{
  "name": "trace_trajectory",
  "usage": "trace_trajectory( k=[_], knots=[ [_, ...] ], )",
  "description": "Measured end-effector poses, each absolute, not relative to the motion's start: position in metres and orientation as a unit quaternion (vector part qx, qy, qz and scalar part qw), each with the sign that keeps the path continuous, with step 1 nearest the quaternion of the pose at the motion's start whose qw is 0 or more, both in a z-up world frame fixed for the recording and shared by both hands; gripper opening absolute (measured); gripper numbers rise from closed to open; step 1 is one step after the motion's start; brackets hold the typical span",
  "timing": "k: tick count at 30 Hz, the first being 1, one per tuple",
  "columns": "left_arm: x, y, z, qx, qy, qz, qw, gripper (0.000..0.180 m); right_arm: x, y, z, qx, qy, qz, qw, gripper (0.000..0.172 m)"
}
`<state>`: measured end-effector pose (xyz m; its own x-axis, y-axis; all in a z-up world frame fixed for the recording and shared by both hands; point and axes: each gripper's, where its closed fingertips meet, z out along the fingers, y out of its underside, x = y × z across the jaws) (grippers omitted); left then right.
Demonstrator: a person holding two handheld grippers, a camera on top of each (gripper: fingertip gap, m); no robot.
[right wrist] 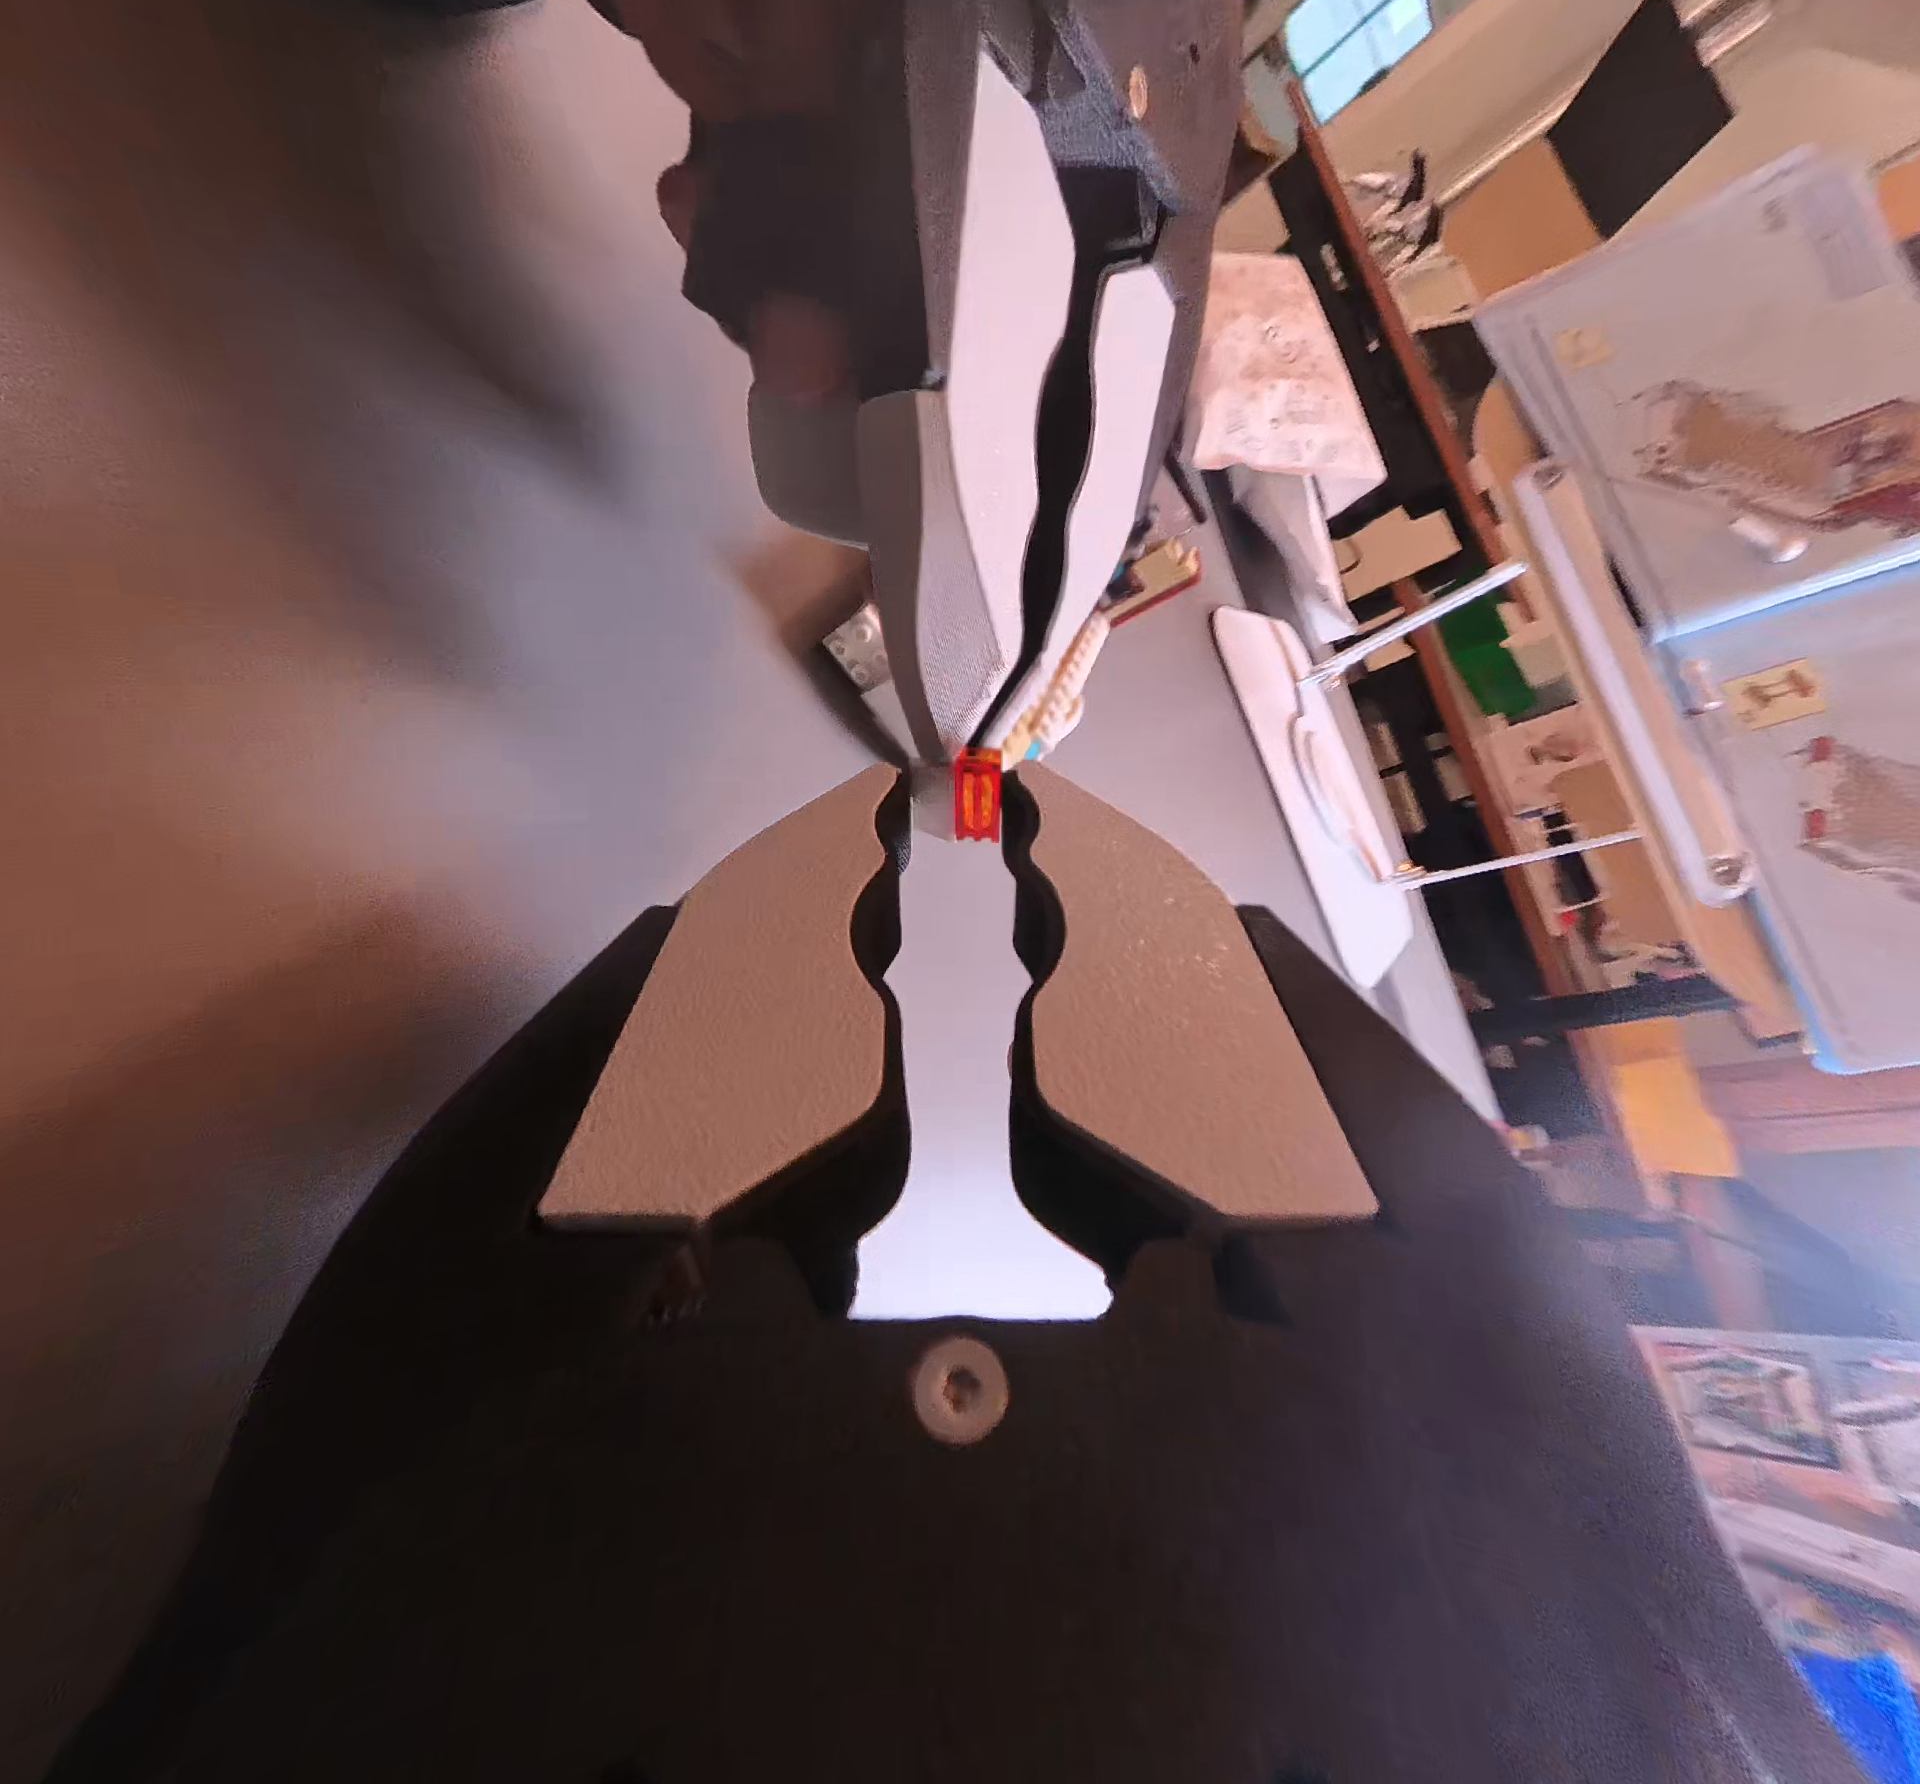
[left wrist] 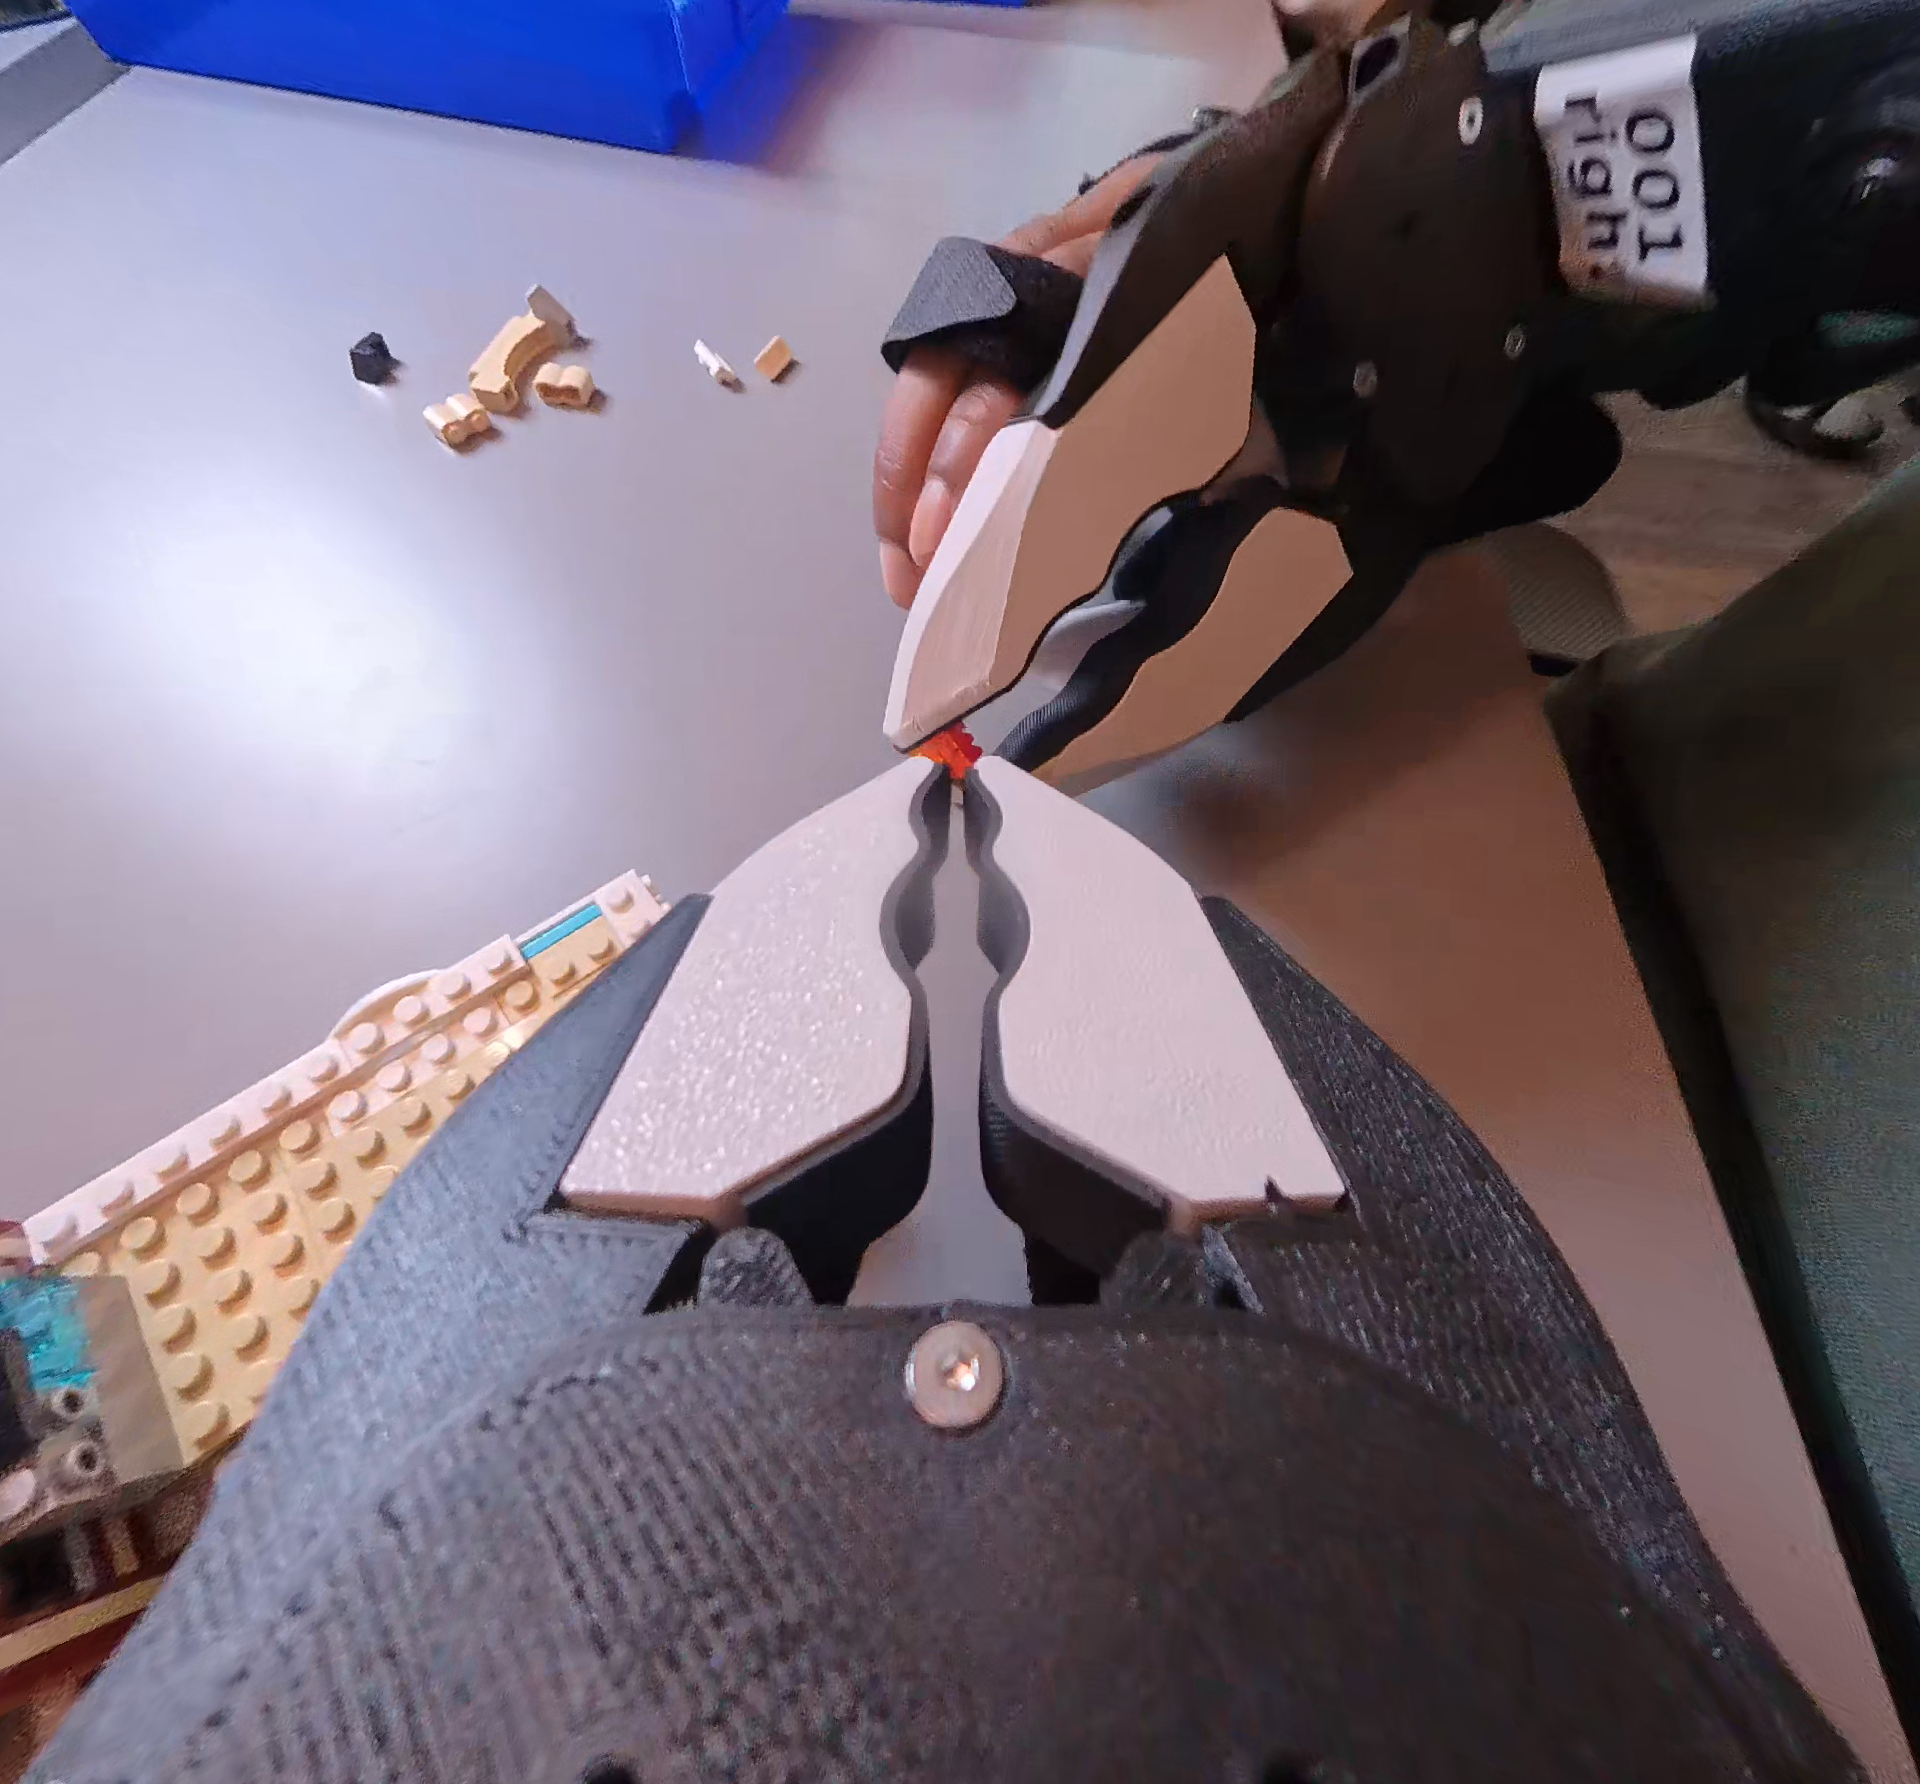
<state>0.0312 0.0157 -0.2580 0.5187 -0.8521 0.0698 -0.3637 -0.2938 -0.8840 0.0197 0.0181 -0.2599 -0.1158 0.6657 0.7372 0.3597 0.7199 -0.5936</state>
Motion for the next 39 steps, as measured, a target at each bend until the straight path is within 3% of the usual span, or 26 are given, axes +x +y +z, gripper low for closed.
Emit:
trace_trajectory(
  k=[14, 16, 24, 31, 36, 39],
  knots=[
    [0.022, 0.024, -0.268, -0.763, 0.409, -0.244, 0.437, 0.0, 0.037, 0.049, -0.279, -0.493, -0.714, 0.22, 0.447, 0.019],
    [0.023, 0.026, -0.269, -0.765, 0.408, -0.24, 0.438, 0.012, 0.039, 0.053, -0.291, -0.509, -0.723, 0.201, 0.421, 0.024],
    [0.019, 0.025, -0.272, -0.758, 0.431, -0.21, 0.441, 0.012, 0.045, 0.067, -0.288, -0.557, -0.691, 0.233, 0.396, 0.028],
    [0.024, 0.016, -0.279, -0.75, 0.466, -0.198, 0.425, 0.016, 0.061, 0.053, -0.286, -0.553, -0.717, 0.295, 0.304, 0.023],
    [0.021, 0.014, -0.279, -0.749, 0.477, -0.185, 0.42, 0.018, 0.059, 0.047, -0.309, -0.582, -0.749, 0.214, 0.235, 0.022],
    [0.018, 0.012, -0.274, -0.746, 0.479, -0.178, 0.427, 0.019, 0.055, 0.043, -0.312, -0.608, -0.734, 0.226, 0.202, 0.011]
  ],
)
